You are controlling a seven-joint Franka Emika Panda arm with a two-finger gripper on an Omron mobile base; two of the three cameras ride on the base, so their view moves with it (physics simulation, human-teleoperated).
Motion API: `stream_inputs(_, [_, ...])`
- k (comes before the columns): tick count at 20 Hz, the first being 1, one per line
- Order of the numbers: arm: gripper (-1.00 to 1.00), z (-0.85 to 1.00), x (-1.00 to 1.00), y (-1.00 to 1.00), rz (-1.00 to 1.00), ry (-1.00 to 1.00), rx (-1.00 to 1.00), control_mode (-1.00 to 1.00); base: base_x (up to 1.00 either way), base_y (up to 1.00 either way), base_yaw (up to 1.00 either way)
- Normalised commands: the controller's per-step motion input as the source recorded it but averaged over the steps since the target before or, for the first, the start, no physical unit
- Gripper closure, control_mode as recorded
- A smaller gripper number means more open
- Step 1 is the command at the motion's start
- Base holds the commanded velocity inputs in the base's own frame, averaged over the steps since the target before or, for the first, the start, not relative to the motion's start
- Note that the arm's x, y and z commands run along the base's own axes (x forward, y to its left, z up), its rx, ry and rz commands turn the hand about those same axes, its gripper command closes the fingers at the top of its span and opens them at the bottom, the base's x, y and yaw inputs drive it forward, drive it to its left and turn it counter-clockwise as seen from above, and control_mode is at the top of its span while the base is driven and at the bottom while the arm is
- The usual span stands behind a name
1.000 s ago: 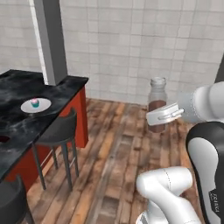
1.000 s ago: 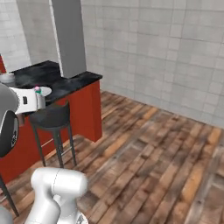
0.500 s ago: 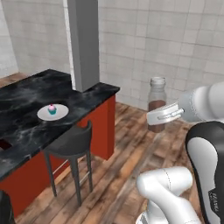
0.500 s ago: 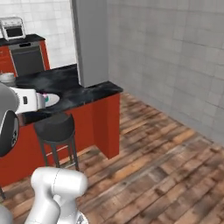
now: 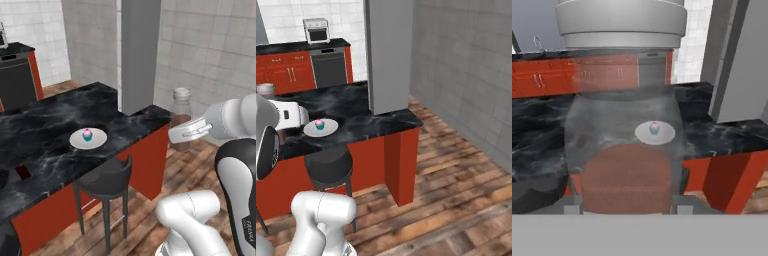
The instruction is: Take the cinnamon bottle from the cabinet and place it on the dining table, next to the plate with the cupcake. Then take the chocolate from the dining counter and place it on the cupcake plate.
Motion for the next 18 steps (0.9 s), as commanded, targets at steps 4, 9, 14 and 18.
stream_inputs(4, [1.0,0.0,0.0,0.0,0.0,0.0,0.0,1.0,0.61,0.0,0.36])
stream_inputs(9, [1.0,0.0,0.0,0.0,0.0,0.0,0.0,1.0,0.55,0.04,0.43])
stream_inputs(14, [1.0,0.0,0.0,0.0,0.0,0.0,0.0,1.0,0.45,0.0,0.17])
stream_inputs(18, [1.0,0.0,0.0,0.0,0.0,0.0,0.0,1.0,0.49,0.02,0.18])
